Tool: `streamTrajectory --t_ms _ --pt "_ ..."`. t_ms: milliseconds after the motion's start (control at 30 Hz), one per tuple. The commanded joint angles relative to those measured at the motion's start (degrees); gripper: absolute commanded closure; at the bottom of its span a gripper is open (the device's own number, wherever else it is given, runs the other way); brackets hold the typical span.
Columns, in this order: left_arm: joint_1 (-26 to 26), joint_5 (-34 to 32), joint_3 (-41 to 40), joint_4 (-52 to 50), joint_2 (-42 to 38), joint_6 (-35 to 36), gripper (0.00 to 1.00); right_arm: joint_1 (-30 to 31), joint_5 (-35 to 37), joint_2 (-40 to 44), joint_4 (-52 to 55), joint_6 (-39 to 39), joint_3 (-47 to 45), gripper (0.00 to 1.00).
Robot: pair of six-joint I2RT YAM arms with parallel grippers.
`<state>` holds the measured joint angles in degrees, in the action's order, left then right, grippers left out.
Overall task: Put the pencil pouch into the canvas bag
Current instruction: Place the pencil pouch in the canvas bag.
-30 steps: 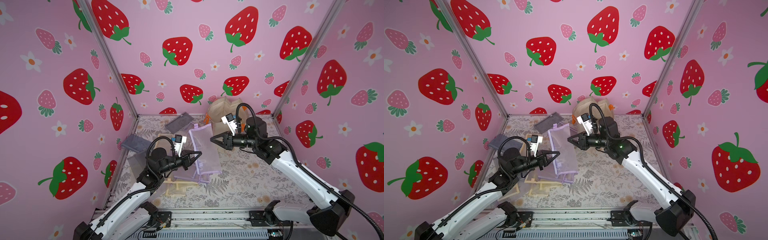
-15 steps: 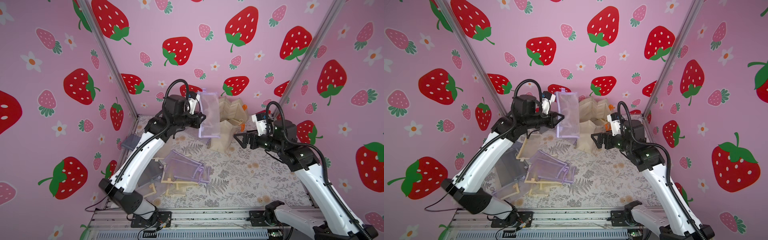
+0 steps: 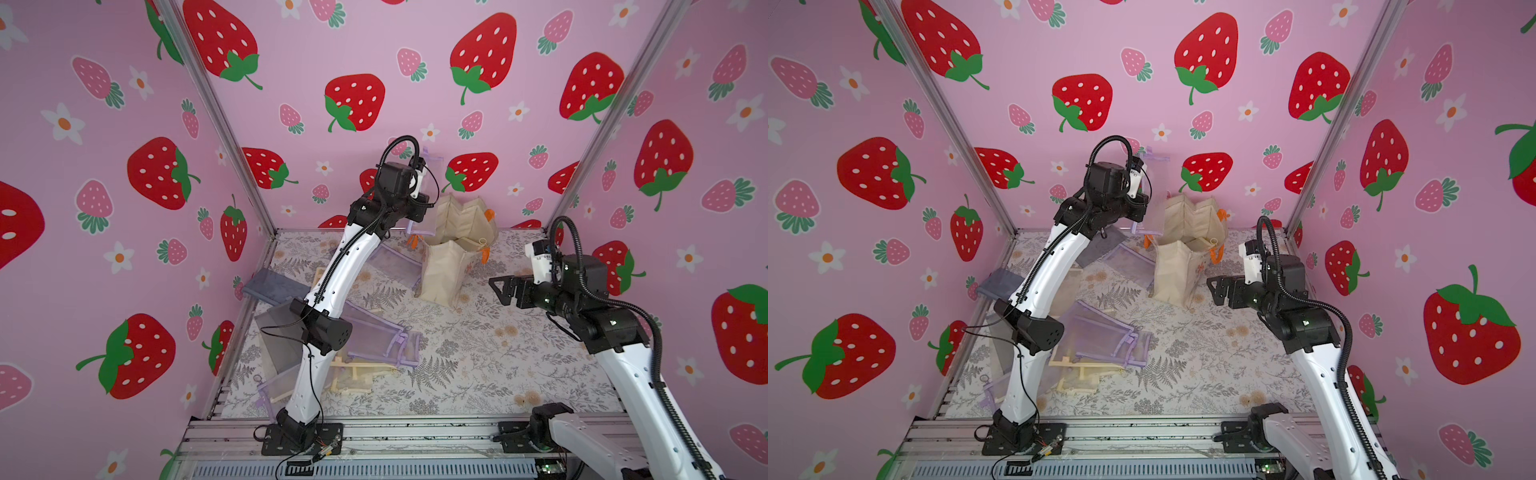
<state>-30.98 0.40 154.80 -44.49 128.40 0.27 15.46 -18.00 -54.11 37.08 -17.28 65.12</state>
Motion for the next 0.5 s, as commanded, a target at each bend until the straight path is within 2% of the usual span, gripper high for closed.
streamTrajectory --t_ms 0,267,467 --pt "-0.3 -1.6 -1.1 7.9 0.4 1.7 1.00 -0.9 -1.1 1.0 -1.9 -0.1 -1.7 0.01" --pt "-3.0 -7.3 -1.5 9.0 6.4 6.3 1.00 -2.0 -1.4 0.4 -3.4 -0.3 -3.2 0.01" --pt "-5.3 -12.9 -4.7 7.5 7.5 8.0 1.00 -2.9 -2.2 0.8 -3.8 -0.2 -3.8 0.01"
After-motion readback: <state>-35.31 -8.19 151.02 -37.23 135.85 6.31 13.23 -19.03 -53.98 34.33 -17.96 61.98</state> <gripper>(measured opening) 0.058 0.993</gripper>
